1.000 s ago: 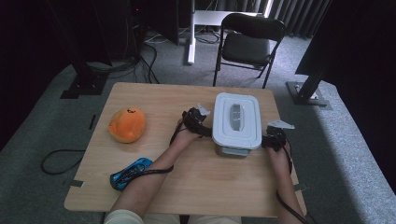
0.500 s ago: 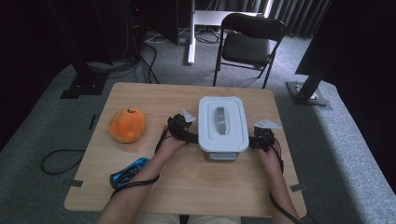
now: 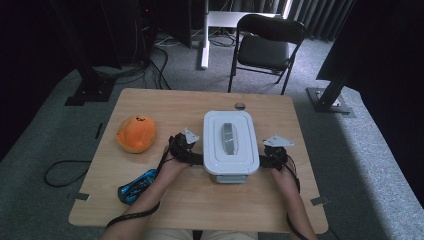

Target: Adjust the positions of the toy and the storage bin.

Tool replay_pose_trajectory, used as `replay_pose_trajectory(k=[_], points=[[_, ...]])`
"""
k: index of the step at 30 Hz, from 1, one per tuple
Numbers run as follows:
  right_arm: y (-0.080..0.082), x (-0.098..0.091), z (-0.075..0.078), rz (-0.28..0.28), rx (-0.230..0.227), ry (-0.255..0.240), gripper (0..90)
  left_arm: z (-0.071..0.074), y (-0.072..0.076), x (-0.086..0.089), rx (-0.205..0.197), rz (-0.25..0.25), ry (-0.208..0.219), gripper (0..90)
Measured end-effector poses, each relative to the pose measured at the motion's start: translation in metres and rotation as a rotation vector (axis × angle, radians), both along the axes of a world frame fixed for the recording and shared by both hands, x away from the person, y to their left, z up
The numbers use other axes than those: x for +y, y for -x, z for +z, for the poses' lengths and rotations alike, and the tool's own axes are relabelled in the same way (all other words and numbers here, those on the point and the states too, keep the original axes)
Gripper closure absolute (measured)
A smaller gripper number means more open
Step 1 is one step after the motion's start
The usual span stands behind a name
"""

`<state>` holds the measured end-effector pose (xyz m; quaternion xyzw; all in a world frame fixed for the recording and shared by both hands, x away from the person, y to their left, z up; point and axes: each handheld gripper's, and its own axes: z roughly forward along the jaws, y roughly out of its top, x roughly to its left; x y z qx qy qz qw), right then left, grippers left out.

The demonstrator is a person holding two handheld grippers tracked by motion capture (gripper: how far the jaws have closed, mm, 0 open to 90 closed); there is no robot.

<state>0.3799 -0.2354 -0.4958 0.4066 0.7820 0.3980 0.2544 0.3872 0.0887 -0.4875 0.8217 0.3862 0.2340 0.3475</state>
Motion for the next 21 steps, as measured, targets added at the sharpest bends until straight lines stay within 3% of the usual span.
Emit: replay_pose_trajectory(k=[7,21], points=[[0.012,0.001,0.002,0.041,-0.026,0.045,25.2,0.001,0.021,0.001,-0.005,-0.015,-0.008,1.6],[0.030,-0.007,0.000,0.088,-0.035,0.027,25.6,0.002,0.056,-0.003,-0.019,-0.063,-0.007,1.5]])
